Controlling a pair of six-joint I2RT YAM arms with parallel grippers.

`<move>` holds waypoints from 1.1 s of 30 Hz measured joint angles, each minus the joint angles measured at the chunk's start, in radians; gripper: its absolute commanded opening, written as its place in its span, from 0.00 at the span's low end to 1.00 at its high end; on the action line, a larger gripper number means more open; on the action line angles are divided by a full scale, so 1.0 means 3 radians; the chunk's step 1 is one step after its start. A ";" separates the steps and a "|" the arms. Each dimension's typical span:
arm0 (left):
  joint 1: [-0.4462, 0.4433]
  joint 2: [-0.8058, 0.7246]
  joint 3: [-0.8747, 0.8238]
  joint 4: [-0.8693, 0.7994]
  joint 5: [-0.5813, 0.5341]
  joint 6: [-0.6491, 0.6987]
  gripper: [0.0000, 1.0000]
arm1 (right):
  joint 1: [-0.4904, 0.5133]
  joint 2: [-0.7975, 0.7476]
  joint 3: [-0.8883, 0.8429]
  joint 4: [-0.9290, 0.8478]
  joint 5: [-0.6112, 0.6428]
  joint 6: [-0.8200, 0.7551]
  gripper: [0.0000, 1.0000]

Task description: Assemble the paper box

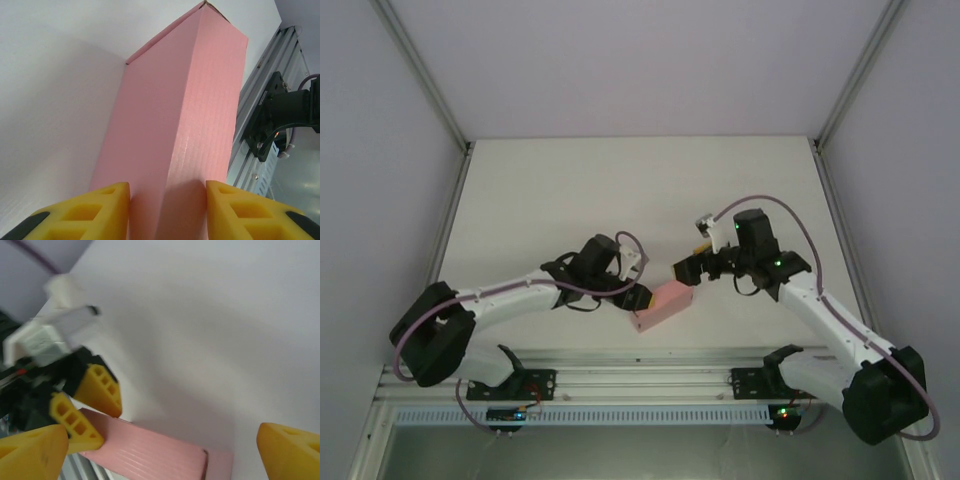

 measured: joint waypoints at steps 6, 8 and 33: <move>0.0029 0.0014 0.0033 -0.0056 0.0013 0.0159 0.42 | 0.0205 0.0111 0.0146 -0.0524 -0.0256 -0.1780 1.00; 0.0051 0.0020 0.0038 -0.0058 0.0034 0.0200 0.42 | 0.0268 0.0189 0.0148 -0.0666 -0.0285 -0.2221 1.00; 0.0177 -0.0127 0.0122 -0.0421 -0.0252 0.0460 0.75 | 0.0893 0.1592 0.0688 -0.1160 0.0779 -0.3234 0.26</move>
